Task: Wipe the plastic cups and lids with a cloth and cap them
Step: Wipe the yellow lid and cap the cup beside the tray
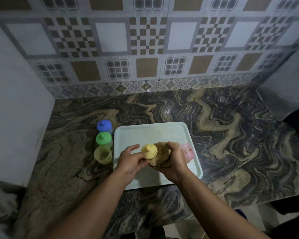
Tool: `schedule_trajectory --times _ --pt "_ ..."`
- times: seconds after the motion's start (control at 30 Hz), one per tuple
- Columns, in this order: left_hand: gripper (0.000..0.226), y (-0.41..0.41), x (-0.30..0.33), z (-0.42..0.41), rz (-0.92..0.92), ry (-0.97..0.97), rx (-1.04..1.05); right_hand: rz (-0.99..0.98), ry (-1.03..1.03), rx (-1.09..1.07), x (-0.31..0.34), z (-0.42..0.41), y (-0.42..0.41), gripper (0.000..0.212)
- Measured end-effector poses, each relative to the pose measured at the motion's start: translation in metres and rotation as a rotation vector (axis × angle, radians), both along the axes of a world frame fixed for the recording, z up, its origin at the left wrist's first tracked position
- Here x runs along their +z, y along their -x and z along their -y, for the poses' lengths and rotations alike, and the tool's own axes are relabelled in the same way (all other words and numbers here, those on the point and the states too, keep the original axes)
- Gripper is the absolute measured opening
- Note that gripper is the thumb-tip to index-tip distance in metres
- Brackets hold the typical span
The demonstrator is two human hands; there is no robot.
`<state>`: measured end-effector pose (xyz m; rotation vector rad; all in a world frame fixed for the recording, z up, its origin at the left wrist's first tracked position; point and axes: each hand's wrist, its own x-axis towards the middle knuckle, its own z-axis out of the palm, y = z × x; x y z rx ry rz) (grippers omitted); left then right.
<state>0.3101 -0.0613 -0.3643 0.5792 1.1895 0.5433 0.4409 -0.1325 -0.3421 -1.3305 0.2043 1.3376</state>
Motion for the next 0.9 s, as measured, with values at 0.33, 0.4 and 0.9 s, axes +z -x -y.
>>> schedule_trajectory --times 0.33,0.4,0.9 --pt "0.023 0.032 0.021 0.01 0.339 0.235 0.174 0.38 -0.022 0.062 0.005 0.014 0.015 0.029" --pt "0.024 0.035 0.024 0.011 0.331 0.199 0.168 0.402 -0.056 0.058 0.005 0.018 0.018 0.031" --pt "0.024 0.056 0.045 0.025 0.344 -0.034 0.055 1.092 -0.426 0.249 -0.006 0.039 0.068 0.035"
